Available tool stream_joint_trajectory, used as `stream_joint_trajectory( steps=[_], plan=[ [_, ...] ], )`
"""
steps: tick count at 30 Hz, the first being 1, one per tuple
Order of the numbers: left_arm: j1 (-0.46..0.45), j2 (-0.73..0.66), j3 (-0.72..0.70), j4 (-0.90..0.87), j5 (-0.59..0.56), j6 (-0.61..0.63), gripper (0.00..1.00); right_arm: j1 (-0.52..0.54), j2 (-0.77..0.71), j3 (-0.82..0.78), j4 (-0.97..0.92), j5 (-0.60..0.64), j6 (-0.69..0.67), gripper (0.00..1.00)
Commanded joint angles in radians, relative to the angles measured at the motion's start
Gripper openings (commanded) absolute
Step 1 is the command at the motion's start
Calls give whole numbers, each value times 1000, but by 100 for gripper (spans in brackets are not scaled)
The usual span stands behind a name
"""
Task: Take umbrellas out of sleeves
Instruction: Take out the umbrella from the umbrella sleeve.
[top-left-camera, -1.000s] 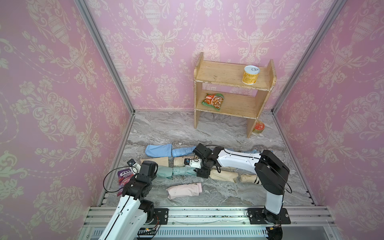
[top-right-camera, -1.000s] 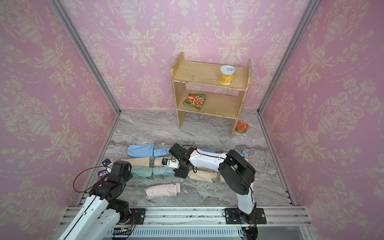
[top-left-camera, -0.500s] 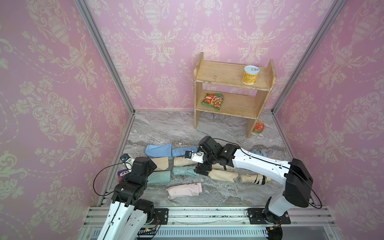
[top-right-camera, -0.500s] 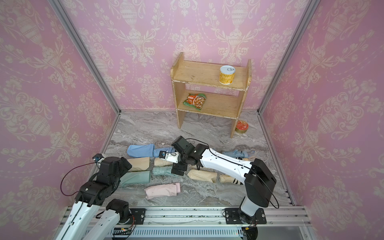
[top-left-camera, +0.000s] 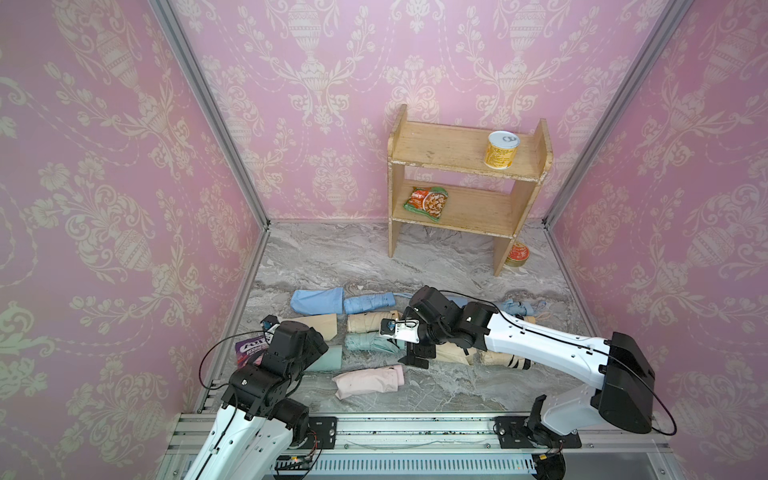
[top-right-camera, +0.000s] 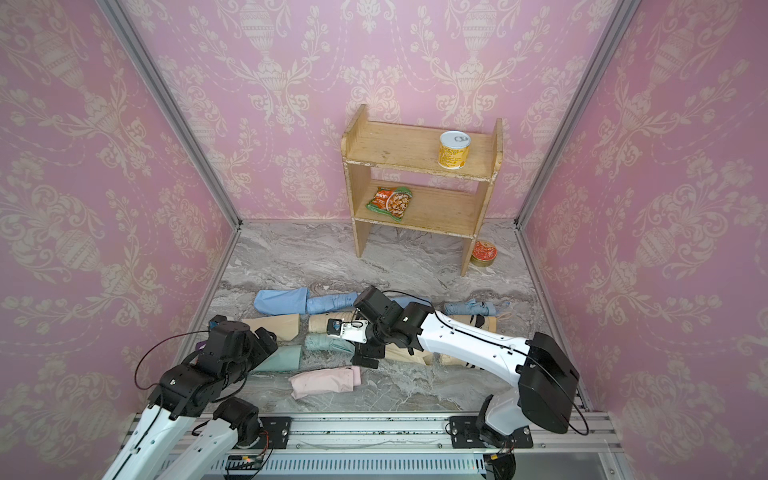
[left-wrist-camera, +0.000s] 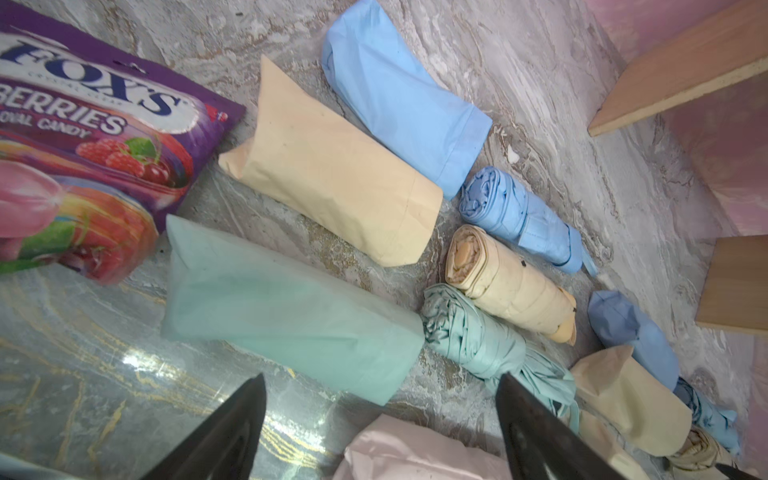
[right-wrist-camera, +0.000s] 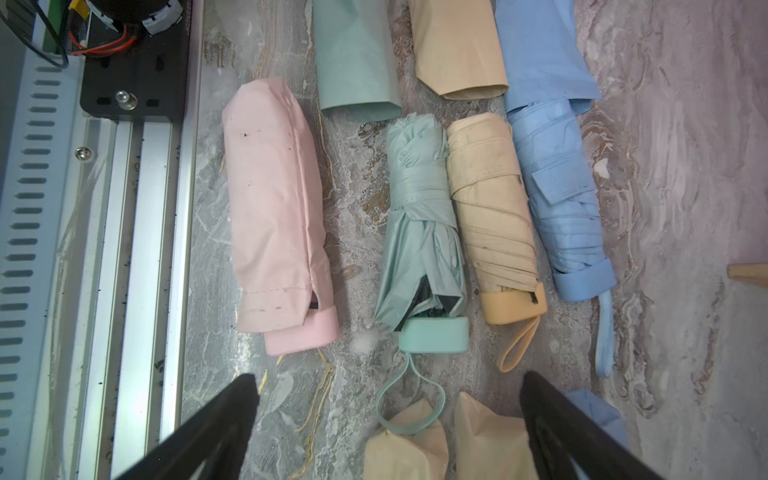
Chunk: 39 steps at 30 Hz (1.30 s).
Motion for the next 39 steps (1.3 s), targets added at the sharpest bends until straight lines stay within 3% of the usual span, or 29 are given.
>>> stream_joint_trajectory(
  steps=[1, 7, 18, 28, 39],
  plan=[
    [-62, -17, -22, -97, 36, -101, 85, 14, -25, -25, 5, -21, 36, 100],
    [-130, -5, -83, -84, 88, -168, 80, 35, -4, -40, 5, -24, 38, 100],
    [-168, 8, -187, 51, 190, -248, 65, 51, 35, -58, 46, -18, 60, 100],
    [-179, 49, -222, 85, 254, -265, 64, 61, 85, -64, 69, -5, 61, 97],
    [-181, 60, -266, 144, 285, -280, 44, 63, 105, -64, 61, 1, 49, 97]
  ],
)
